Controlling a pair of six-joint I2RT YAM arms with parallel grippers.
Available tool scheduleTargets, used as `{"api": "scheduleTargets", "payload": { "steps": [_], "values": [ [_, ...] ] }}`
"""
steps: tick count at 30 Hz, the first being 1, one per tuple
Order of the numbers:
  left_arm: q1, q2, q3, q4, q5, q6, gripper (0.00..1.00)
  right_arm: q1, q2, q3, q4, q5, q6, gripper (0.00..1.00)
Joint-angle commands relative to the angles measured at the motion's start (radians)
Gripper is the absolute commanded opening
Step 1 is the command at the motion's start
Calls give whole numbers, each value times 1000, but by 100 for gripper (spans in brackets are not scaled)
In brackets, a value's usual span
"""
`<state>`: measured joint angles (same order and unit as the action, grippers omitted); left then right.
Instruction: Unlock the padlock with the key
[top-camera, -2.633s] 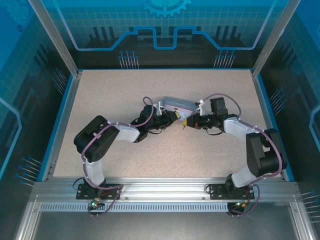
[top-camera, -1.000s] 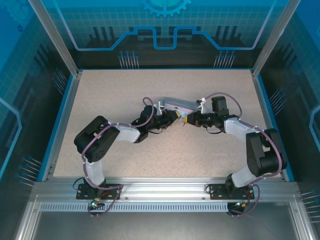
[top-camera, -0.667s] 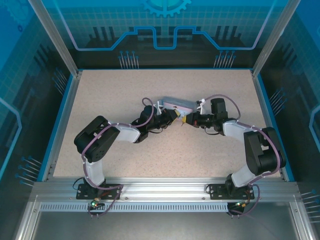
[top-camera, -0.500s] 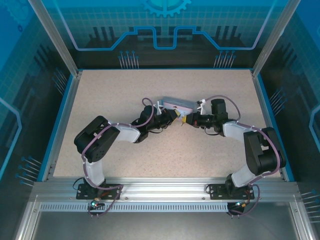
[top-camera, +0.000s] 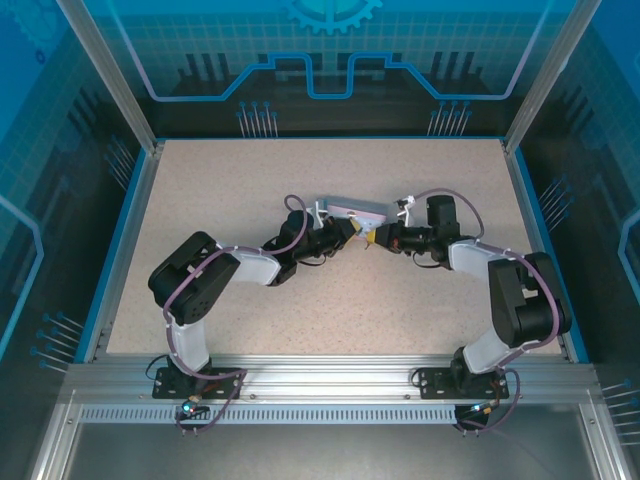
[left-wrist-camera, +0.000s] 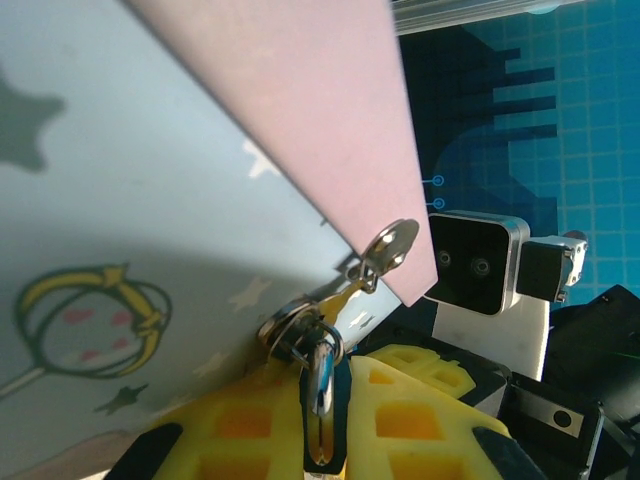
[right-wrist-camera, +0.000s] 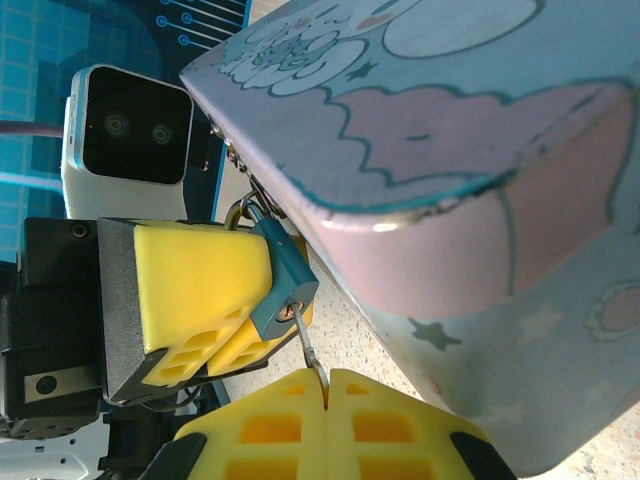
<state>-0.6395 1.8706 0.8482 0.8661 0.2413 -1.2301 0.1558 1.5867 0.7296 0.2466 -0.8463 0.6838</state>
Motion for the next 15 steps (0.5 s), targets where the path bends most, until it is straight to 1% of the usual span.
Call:
{"api": "scheduleTargets", "payload": {
  "steps": [1,4,10,15],
  "values": [
    [-30,-9,26,81,132,2,0,-15,28,53,34,-11,-24,1],
    [-31,-13,33,67,141,10,0,-23,38,64,33,-16,-26,1],
    [-31,-16,31,67,120,5,0,-27,31,64,42,-16,-15,0],
    [-34,-12,47,53,106,9,0,-22,30,28,109,-19,32,0]
  ]
}}
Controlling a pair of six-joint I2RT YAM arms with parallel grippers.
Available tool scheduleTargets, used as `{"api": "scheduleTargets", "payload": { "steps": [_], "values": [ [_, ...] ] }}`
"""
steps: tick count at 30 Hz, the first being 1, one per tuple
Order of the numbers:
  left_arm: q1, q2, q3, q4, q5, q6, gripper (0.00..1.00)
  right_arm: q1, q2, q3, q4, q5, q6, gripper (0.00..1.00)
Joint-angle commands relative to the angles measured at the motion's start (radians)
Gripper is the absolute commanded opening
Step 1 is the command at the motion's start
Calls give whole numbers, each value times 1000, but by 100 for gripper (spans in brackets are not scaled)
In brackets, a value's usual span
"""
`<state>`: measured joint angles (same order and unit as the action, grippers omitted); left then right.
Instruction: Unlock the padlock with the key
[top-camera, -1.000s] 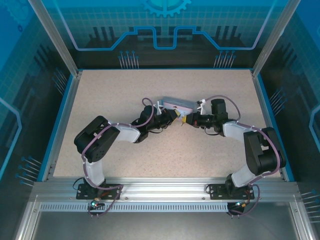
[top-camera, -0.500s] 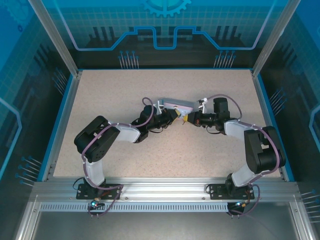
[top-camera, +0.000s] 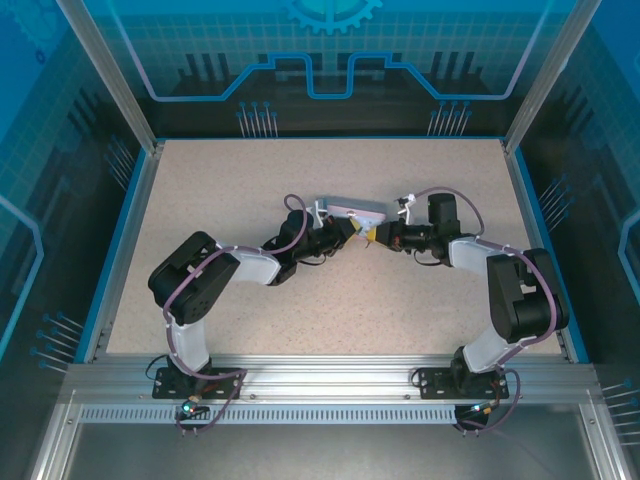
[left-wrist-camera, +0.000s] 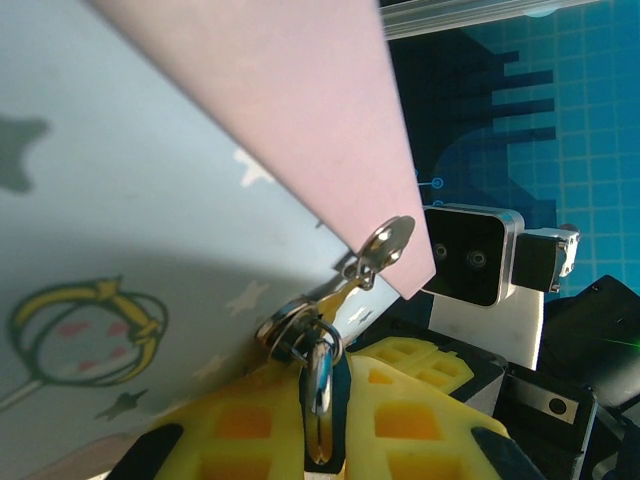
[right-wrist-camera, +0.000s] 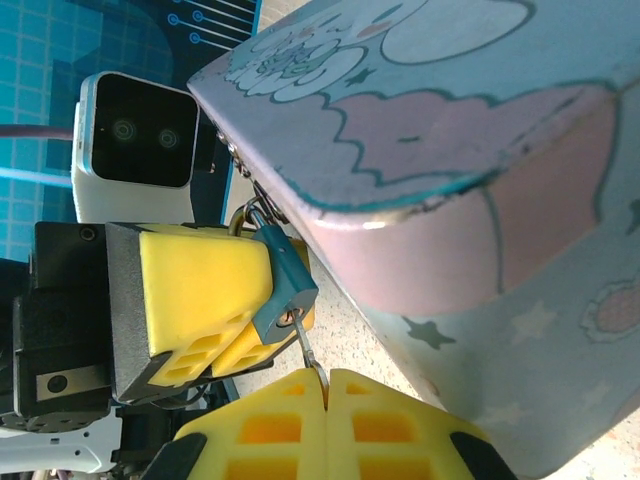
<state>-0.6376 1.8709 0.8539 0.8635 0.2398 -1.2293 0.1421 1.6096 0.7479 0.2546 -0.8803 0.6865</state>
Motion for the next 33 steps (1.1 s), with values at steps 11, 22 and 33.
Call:
{"api": "scheduleTargets", "payload": {
  "steps": [11,22,33],
  "values": [
    [-43,-3,58,71,93,-40,0,32,15,-18,192,40,83,0],
    [-46,-9,60,63,72,-48,0,50,54,-16,254,23,133,0],
    [-45,4,56,68,56,-48,0,60,63,-28,364,-9,280,0]
  ]
}}
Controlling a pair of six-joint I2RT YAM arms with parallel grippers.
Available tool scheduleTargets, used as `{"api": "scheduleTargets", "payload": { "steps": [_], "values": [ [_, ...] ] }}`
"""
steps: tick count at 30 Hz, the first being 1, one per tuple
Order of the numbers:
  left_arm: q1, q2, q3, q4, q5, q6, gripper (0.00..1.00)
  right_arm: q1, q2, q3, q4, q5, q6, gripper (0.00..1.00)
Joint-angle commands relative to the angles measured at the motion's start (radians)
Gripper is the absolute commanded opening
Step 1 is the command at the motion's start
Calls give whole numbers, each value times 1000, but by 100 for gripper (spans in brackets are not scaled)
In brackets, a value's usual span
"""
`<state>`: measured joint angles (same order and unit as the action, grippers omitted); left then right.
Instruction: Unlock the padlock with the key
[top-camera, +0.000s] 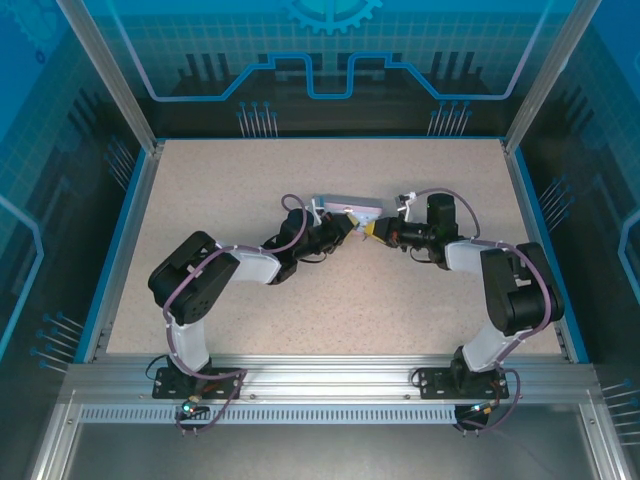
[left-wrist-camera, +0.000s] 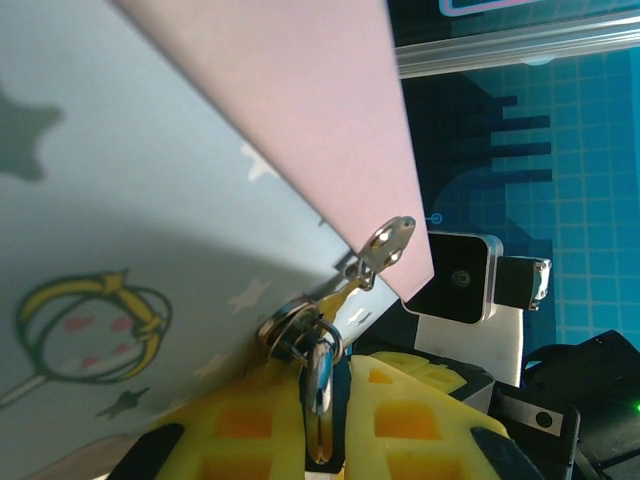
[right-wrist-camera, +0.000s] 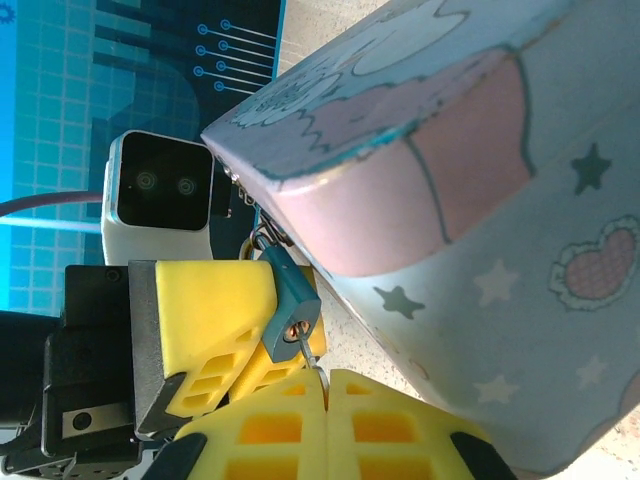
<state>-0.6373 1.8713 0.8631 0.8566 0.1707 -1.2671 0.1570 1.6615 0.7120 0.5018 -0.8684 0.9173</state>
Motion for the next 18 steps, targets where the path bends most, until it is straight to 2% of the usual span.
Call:
{"api": "scheduleTargets", "payload": {
  "steps": [1,12,18],
  "values": [
    [-46,5,45,76,121,-9,0,48,7,4,116,-20,48,0],
    [-47,13,47,85,128,-21,0,62,7,-3,146,-17,73,0],
    [-47,3,48,58,147,-22,0,70,-10,12,88,21,-10,0]
  ]
}}
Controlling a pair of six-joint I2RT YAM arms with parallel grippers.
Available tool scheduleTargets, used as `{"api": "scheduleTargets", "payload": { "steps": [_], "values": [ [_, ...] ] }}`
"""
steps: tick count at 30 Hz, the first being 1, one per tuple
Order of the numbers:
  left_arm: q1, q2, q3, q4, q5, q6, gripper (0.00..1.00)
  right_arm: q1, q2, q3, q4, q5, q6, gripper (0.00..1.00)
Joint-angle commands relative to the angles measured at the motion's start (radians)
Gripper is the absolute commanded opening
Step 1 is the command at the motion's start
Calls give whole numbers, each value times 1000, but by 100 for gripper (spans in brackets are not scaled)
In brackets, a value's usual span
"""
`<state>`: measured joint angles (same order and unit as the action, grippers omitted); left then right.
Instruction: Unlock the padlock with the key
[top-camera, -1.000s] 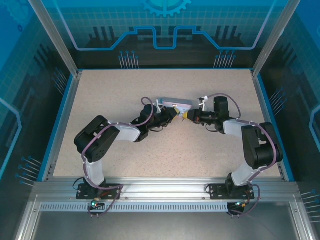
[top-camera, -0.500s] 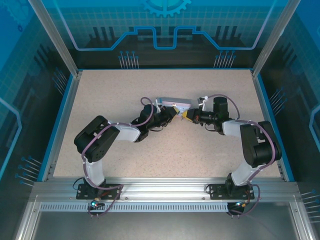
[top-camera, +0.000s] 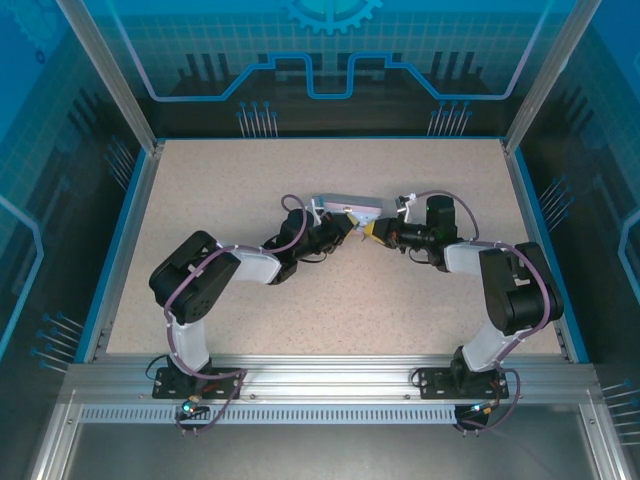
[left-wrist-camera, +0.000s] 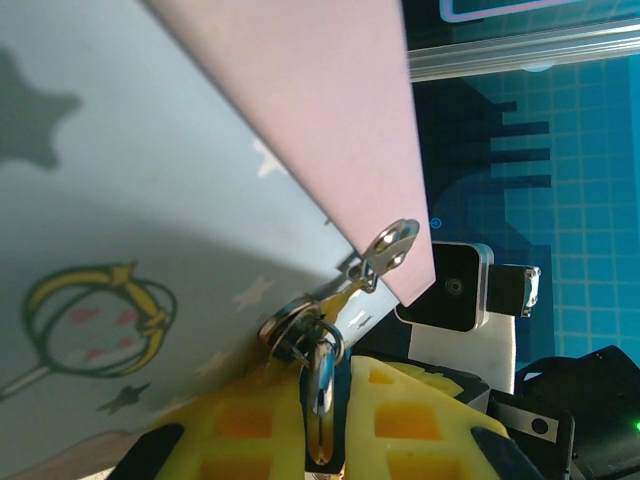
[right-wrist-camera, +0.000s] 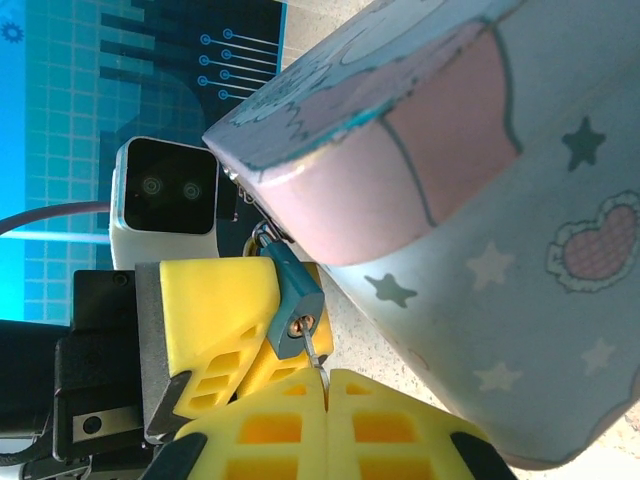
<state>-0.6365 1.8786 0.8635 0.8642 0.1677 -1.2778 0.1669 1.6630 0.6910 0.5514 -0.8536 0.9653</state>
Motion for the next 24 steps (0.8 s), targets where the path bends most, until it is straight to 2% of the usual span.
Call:
{"api": "scheduleTargets", "payload": {
  "steps": [1,9,18,24],
  "values": [
    [-48,-2,49,51,152,-16,0,64,-13,39,17,11,-82,0],
    [-49,-13,50,31,168,-17,0,88,9,35,122,27,-102,0],
    [-47,-38,31,26,179,-8,0,85,34,65,109,45,-155,0],
    [-47,-50,29,1,200,12,0,50,30,72,110,34,-165,0]
  ]
}}
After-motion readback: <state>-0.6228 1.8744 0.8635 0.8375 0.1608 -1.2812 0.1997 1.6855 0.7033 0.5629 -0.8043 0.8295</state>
